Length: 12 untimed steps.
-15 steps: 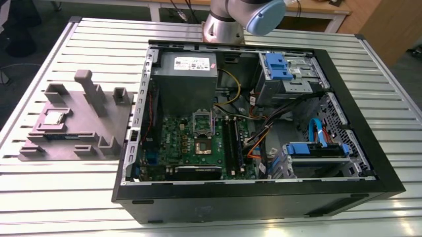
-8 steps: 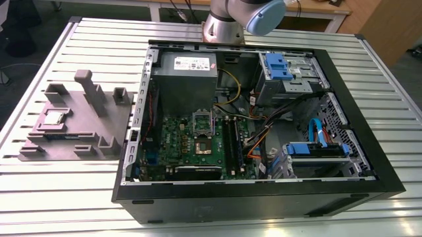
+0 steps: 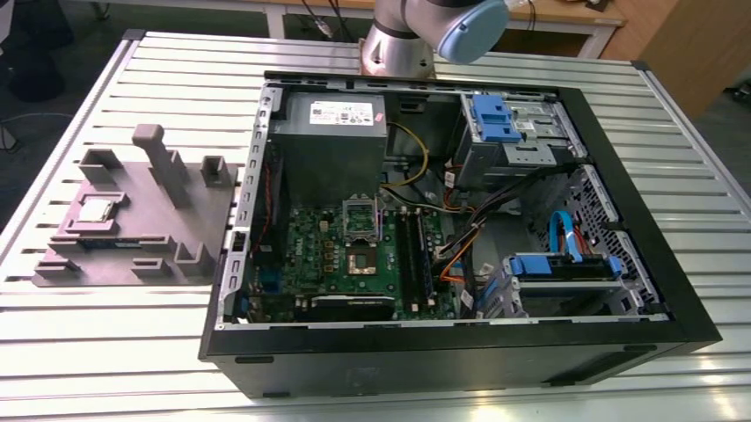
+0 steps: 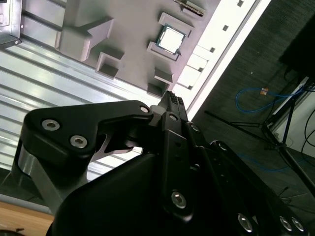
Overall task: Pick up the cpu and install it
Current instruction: 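Pick up the cpu and move it towards the insertion slot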
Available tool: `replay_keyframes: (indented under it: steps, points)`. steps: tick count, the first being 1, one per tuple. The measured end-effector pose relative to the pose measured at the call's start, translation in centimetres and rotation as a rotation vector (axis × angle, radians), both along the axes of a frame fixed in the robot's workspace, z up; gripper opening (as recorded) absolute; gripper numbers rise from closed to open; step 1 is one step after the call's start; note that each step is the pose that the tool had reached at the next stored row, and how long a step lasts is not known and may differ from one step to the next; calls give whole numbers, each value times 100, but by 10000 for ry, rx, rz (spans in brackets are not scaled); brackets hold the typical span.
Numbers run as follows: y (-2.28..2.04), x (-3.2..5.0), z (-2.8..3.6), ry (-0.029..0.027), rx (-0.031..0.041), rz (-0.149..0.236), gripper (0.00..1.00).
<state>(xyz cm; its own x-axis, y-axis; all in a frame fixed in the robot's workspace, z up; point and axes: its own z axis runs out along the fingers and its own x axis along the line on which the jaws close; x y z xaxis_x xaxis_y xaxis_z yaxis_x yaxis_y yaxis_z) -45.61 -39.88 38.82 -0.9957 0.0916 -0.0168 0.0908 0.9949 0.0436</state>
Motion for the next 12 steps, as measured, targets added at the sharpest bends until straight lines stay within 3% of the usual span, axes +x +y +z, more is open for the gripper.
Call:
replay_keyframes:
  steps: [12]
  points:
    - [0,-29,-1,1,0,0,11]
